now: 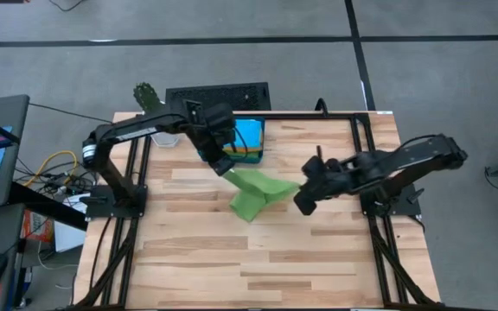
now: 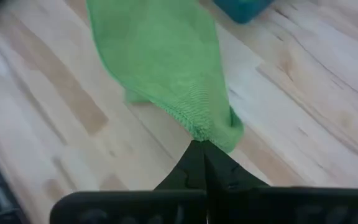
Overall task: Fold microfiber towels
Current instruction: Fold the green towel
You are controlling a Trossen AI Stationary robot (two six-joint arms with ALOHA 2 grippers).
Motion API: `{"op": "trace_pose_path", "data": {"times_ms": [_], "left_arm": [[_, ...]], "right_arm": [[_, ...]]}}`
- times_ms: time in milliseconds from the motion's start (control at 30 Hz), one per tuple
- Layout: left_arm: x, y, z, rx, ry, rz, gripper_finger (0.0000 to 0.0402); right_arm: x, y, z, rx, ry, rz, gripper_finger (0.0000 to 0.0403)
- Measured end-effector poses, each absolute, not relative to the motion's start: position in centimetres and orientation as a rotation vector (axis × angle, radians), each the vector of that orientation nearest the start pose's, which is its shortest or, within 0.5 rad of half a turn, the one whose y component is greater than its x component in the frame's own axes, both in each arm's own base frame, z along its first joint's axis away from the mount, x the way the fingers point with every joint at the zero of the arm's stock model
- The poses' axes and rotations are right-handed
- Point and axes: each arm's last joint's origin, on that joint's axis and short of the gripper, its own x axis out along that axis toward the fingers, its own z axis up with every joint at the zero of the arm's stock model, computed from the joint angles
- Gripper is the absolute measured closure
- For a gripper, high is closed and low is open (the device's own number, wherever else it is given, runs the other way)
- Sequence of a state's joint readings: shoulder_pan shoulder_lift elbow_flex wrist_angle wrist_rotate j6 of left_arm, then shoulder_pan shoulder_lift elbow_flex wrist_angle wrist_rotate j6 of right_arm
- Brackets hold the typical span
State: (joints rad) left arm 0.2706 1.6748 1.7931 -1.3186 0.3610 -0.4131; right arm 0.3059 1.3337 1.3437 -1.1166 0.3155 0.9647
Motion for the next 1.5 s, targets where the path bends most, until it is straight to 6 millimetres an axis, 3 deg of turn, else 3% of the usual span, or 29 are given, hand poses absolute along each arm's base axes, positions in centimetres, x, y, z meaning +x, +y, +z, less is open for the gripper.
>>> {"op": "trace_pose_path", "data": {"times_ms": [200, 400, 633, 833, 1033, 1333, 1500], "left_arm": [[28.6, 6.1, 39.5, -0.751, 1.054, 0.189, 0.0401], [27.5, 7.9, 41.5, -0.800, 0.909, 0.257, 0.0401], [25.4, 10.5, 45.5, -0.818, 0.755, 0.274, 0.0401], [23.3, 11.2, 48.0, -0.790, 0.688, 0.308, 0.0401], [23.3, 8.9, 47.7, -0.761, 0.797, 0.273, 0.0401], [25.7, 0.6, 45.9, -0.649, 0.971, 0.195, 0.0401], [26.8, -2.2, 45.2, -0.599, 0.918, 0.204, 0.0401]], "right_arm": [[22.0, 6.2, 37.5, 0.528, 0.757, -0.486, 0.0398], [21.8, 2.9, 42.0, 0.413, 0.608, -0.541, 0.0399], [21.2, -1.5, 45.6, 0.291, 0.531, -0.637, 0.0399], [19.9, -2.5, 47.7, 0.272, 0.489, -0.659, 0.0399], [19.3, 0.2, 47.4, 0.314, 0.549, -0.569, 0.0399], [19.8, 8.3, 45.0, 0.393, 0.672, -0.425, 0.0399], [22.7, 12.9, 41.5, 0.209, 0.766, -0.458, 0.0359]]}}
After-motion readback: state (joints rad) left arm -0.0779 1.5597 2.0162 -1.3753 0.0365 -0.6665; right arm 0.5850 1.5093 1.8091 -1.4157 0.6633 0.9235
